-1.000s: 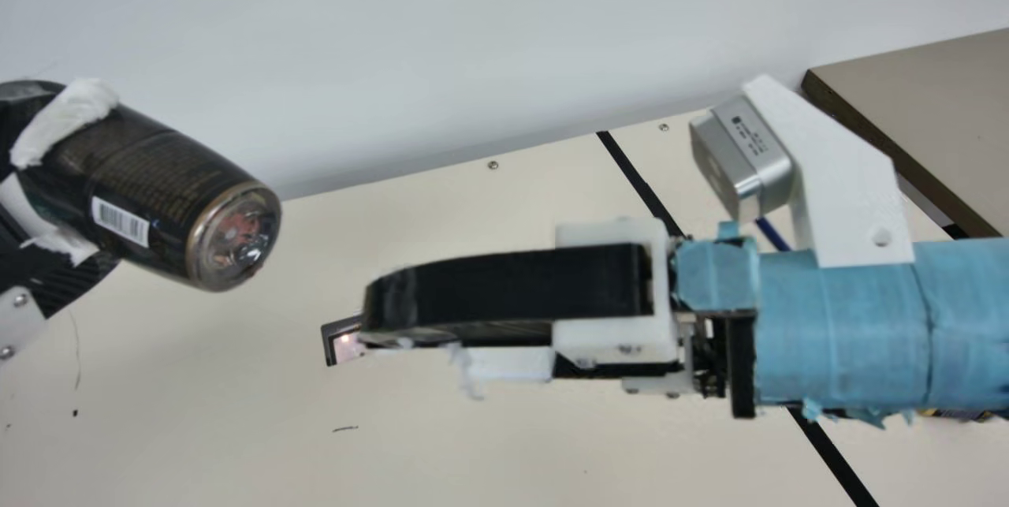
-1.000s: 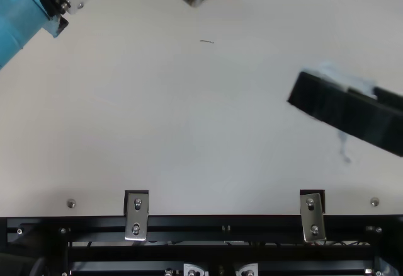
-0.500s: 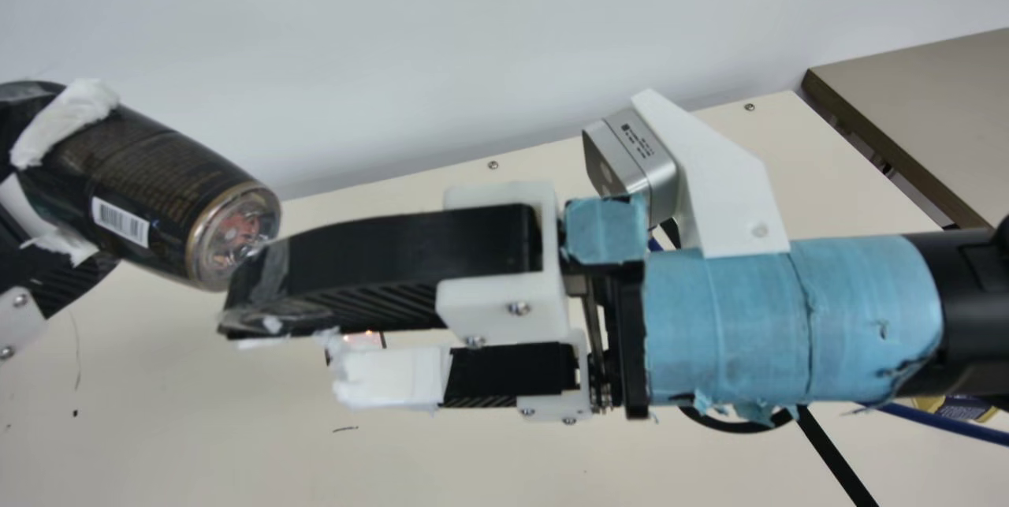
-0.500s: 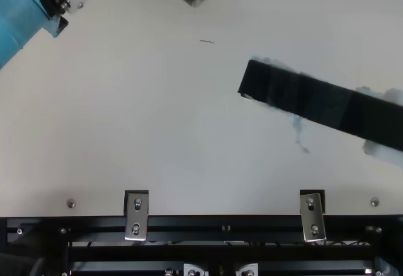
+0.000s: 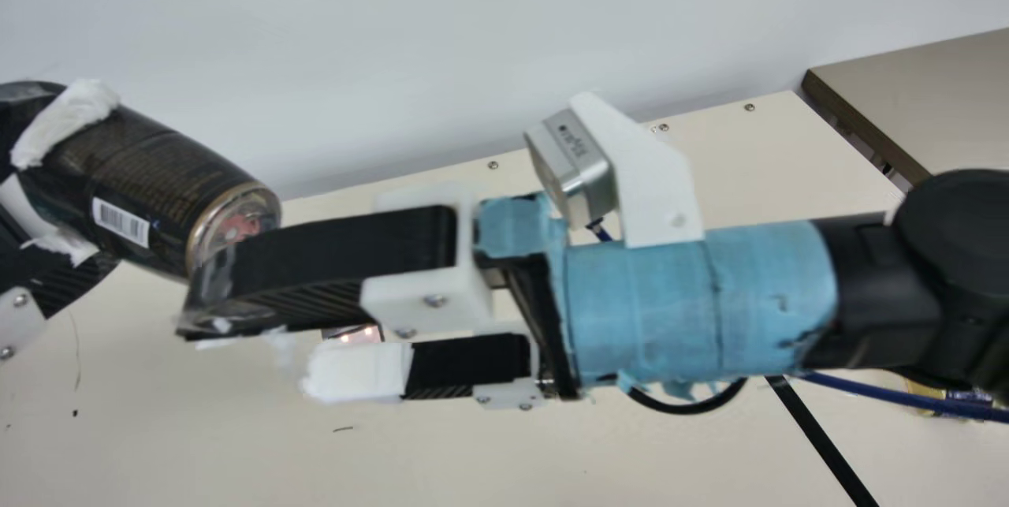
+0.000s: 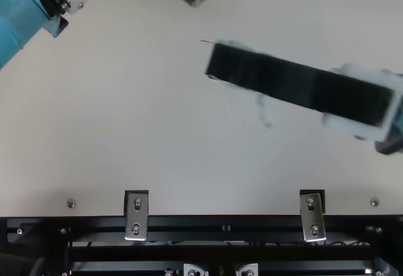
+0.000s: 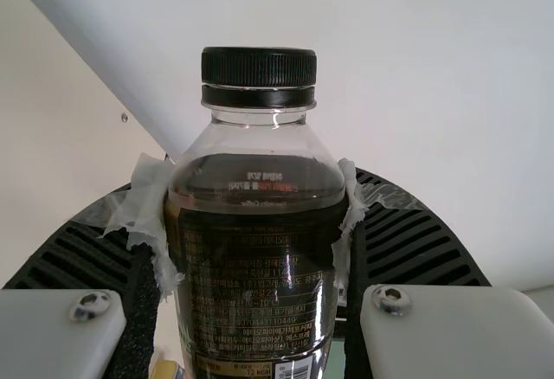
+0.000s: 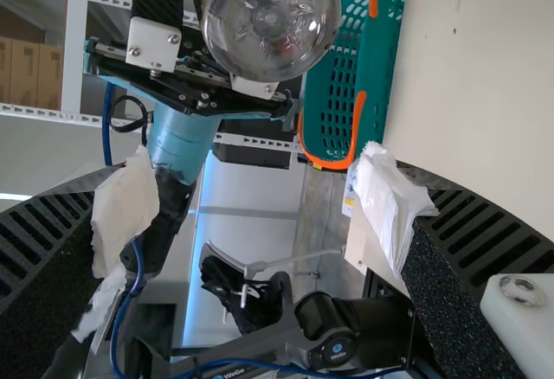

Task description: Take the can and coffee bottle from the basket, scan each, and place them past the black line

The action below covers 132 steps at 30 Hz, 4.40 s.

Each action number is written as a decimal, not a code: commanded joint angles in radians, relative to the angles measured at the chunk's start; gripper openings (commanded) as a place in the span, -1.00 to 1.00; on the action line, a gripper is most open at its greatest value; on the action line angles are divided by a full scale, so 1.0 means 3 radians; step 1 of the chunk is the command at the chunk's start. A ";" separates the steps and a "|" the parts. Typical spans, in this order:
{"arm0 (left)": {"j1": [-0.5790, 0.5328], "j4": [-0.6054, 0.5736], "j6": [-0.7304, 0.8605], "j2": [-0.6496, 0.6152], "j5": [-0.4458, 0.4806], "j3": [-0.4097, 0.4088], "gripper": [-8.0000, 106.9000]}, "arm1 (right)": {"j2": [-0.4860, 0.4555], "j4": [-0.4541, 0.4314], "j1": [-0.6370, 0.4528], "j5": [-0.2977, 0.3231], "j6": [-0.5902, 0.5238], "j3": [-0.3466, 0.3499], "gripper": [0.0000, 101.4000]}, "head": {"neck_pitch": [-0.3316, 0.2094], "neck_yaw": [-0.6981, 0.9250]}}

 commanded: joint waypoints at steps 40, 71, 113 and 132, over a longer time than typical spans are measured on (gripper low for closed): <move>0.0000 0.0000 0.0000 0.0000 0.0000 0.0000 -0.68 | 0.0866 0.0968 0.0520 -0.0740 -0.0711 -0.0449 1.00 | -0.0019 -0.0057; 0.0000 0.0000 0.0000 0.0000 0.0000 0.0000 -0.68 | 0.0974 0.1080 0.0520 -0.0772 -0.0832 -0.0527 -1.00 | -0.0019 -0.0057; 0.0478 0.0510 -0.0247 -0.0137 -0.0167 0.0047 0.71 | 0.0974 0.1046 0.0520 -0.0782 -0.0832 -0.0527 -1.00 | -0.0019 -0.0057; 0.0722 0.2926 -0.0842 -0.0365 -0.0237 -0.0242 0.71 | 0.0961 0.0191 0.0440 -0.1056 -0.0950 -0.0538 -1.00 | -0.0019 -0.0057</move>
